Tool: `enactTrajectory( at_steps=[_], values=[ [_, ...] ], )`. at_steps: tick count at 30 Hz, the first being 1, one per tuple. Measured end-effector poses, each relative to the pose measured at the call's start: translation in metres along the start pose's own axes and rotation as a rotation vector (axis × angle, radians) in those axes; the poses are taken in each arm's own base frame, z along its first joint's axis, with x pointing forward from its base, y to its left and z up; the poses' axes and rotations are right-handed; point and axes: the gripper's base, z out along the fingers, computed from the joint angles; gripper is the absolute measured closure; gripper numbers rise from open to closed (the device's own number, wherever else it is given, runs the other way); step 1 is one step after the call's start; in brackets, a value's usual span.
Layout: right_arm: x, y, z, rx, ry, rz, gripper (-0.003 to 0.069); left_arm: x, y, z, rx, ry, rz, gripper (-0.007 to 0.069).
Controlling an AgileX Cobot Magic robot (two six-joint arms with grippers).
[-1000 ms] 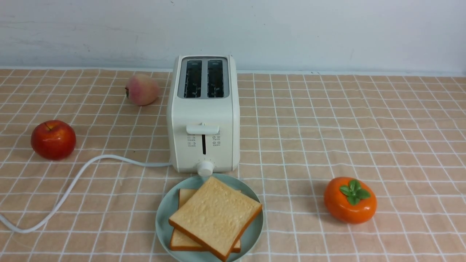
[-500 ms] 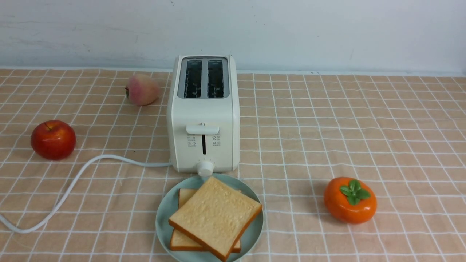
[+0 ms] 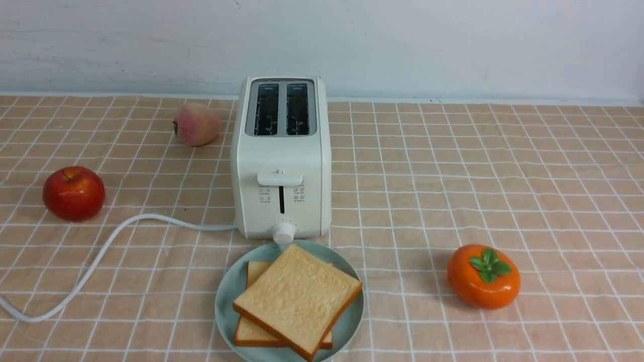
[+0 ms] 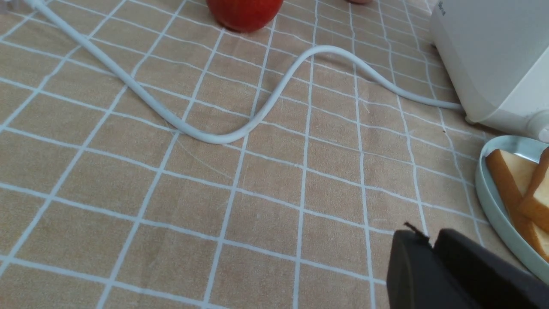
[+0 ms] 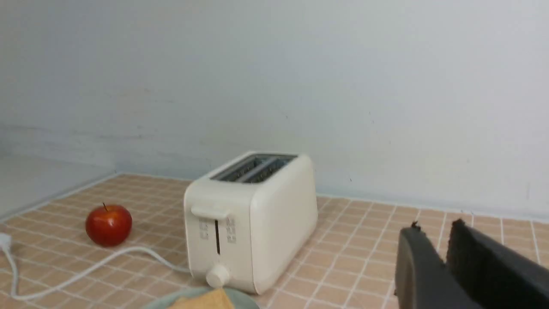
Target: Take toasted bread from bread machine on light coffee tablecloth place on plate.
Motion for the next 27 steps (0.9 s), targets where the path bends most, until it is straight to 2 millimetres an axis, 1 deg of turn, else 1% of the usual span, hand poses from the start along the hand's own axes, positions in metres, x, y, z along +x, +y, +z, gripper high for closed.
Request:
enactTrajectory(
  at_steps=[2,6,7,10,14,27],
  values=[
    [0.016,-0.004,-0.001,0.066,0.023,-0.007,0.0540,0.000,0.000,0.000,0.000,0.001,0.000,0.0561],
    [0.063,-0.018,-0.001,0.263,0.135,-0.010,0.0533,0.000,0.000,0.000,0.000,0.001,0.000,0.0560],
    [0.073,-0.020,-0.002,0.300,0.185,-0.003,0.0533,0.000,0.000,0.000,0.000,0.001,0.000,0.0560],
    [0.093,-0.023,-0.007,0.369,0.360,0.028,0.0531,0.000,0.000,0.000,0.000,0.001,0.000,0.0554],
    [0.094,-0.025,-0.008,0.411,0.383,0.037,0.0531,0.000,0.000,0.000,-0.002,0.002,-0.002,0.0552],
    [0.094,-0.025,-0.008,0.414,0.385,0.040,0.0515,0.000,0.000,0.000,-0.003,0.003,-0.002,0.0547]
  ],
)
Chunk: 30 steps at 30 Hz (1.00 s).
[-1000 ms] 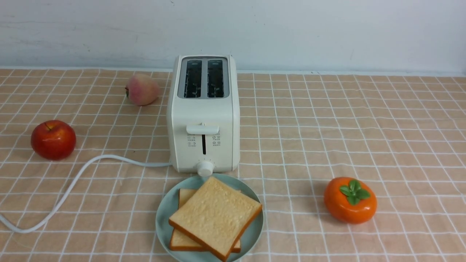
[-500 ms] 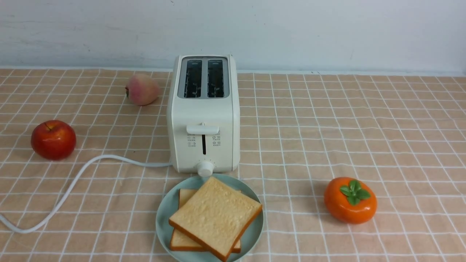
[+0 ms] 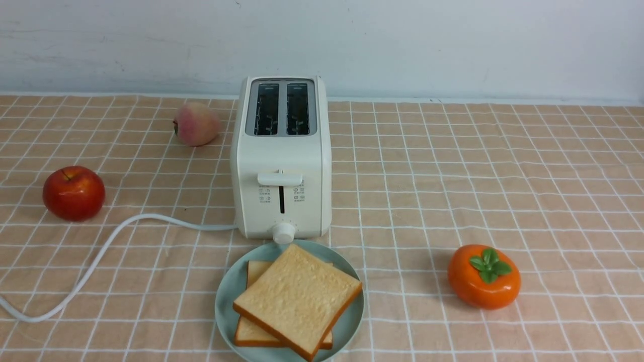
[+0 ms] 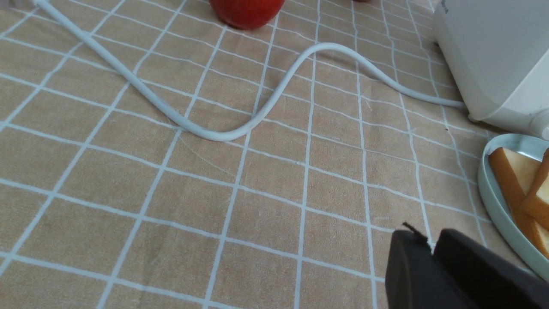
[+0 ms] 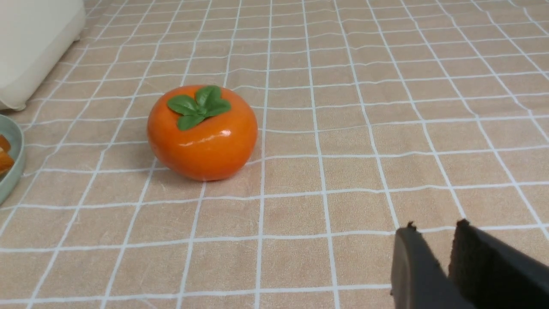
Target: Take toasted bread from bread machine on light coffee tablecloth place on plate.
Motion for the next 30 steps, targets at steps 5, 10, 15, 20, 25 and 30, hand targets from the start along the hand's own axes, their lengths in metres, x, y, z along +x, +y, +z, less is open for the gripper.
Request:
enactTrajectory(
  at_steps=[5,10,15,20,25,30],
  values=[
    [0.0000,0.0001,-0.0001,-0.001,0.002,0.001,0.0510,0.0000,0.0000,0.0000,0.000,0.000,0.000,0.0540],
    [0.0000,0.0001,-0.0001,-0.001,0.002,0.001,0.0503,0.0000,0.0000,0.0000,0.000,0.000,0.000,0.0534],
    [0.0000,0.0001,-0.0001,-0.001,0.002,0.001,0.0496,0.0000,0.0000,0.0000,0.000,0.000,0.000,0.0533],
    [0.0000,0.0001,-0.0001,-0.001,0.002,0.000,0.0491,0.0000,0.0000,0.0000,0.000,0.000,0.000,0.0533],
    [0.0000,0.0001,-0.0001,-0.001,0.002,0.000,0.0482,0.0000,0.0000,0.0000,0.000,0.000,0.000,0.0526],
    [0.0000,0.0001,-0.0001,-0.001,0.002,0.000,0.0480,0.0000,0.0000,0.0000,0.000,0.000,0.000,0.0522]
  ],
)
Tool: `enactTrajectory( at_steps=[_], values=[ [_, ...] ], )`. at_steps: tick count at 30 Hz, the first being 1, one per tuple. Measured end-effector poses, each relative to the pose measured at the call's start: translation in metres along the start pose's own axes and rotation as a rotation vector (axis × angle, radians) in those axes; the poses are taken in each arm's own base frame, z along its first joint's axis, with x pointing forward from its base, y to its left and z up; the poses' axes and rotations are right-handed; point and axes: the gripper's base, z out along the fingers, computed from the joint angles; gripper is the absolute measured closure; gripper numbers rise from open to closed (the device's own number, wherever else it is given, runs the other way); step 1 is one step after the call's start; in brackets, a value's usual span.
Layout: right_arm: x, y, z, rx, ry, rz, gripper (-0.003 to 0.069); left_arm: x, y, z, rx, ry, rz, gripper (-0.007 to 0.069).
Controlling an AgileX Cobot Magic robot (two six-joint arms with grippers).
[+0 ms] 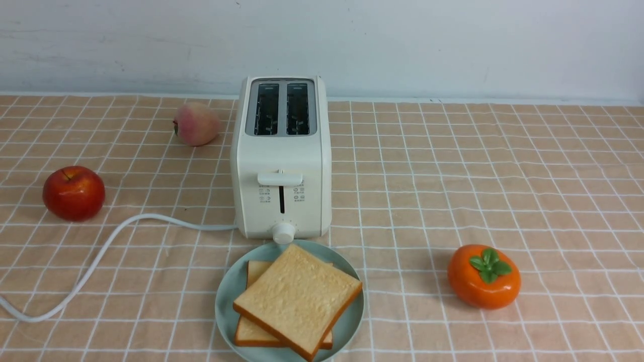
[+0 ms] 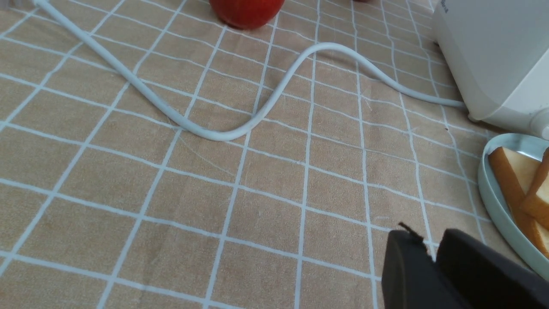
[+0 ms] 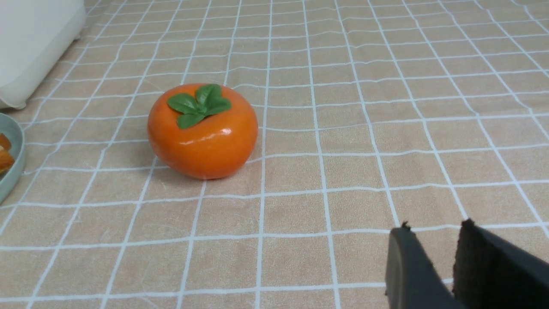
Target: Take toasted bread from bread machine on light coffee tablecloth place on plate.
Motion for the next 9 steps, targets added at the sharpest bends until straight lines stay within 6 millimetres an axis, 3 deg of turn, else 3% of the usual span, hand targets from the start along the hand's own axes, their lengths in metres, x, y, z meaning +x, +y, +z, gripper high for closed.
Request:
enactTrajectory(
  at_steps=[9],
  values=[
    [0.0000,0.0000,0.0000,0.000,0.000,0.000,0.0470,0.0000,0.0000,0.0000,0.000,0.000,0.000,0.0515]
  ],
)
